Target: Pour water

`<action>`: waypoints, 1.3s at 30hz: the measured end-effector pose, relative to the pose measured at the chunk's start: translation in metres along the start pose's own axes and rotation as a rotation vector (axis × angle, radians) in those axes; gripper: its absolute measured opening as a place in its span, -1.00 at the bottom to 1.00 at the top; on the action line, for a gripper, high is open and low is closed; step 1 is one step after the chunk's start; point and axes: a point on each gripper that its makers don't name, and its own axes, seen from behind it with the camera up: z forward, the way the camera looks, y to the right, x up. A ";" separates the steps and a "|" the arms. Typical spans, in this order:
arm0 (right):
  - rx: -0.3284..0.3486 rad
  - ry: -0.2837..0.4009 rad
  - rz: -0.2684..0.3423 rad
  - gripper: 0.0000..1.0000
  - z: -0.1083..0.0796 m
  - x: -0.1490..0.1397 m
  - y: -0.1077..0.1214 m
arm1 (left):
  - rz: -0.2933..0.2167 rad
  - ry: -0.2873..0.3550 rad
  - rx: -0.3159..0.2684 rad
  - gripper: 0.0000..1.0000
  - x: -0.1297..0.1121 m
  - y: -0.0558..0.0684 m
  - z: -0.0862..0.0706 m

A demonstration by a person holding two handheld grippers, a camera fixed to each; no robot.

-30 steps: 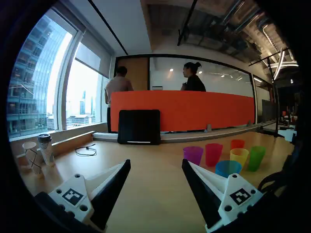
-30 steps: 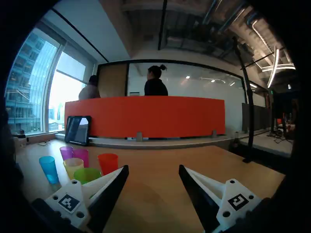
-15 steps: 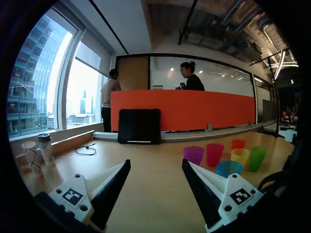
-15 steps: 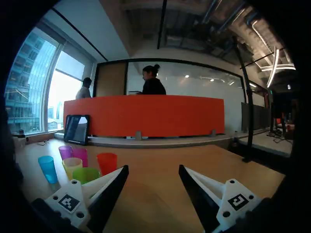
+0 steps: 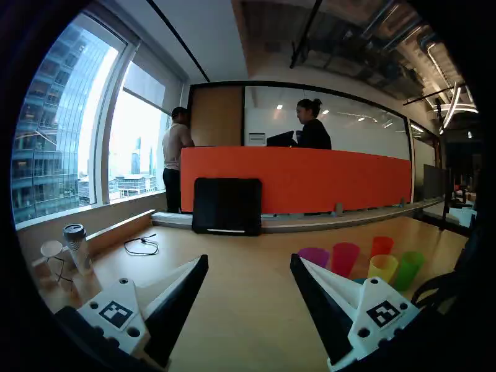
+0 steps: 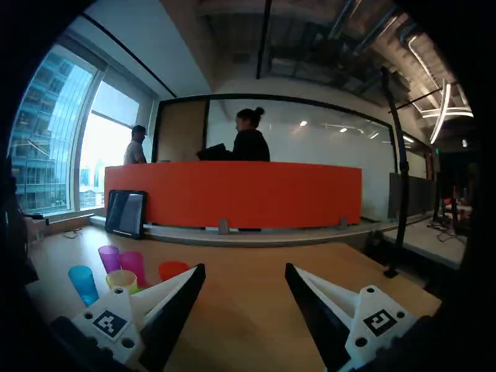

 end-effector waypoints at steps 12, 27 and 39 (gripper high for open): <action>0.047 -0.030 -0.049 0.99 0.006 0.068 -0.013 | 0.004 -0.014 -0.045 0.97 0.083 0.009 0.011; 0.084 -0.017 -0.019 0.99 0.015 0.148 -0.017 | -0.001 -0.004 -0.097 0.97 0.167 0.017 0.024; 0.181 -0.035 0.013 0.99 0.014 0.152 -0.025 | -0.001 -0.033 -0.200 0.97 0.176 0.039 0.026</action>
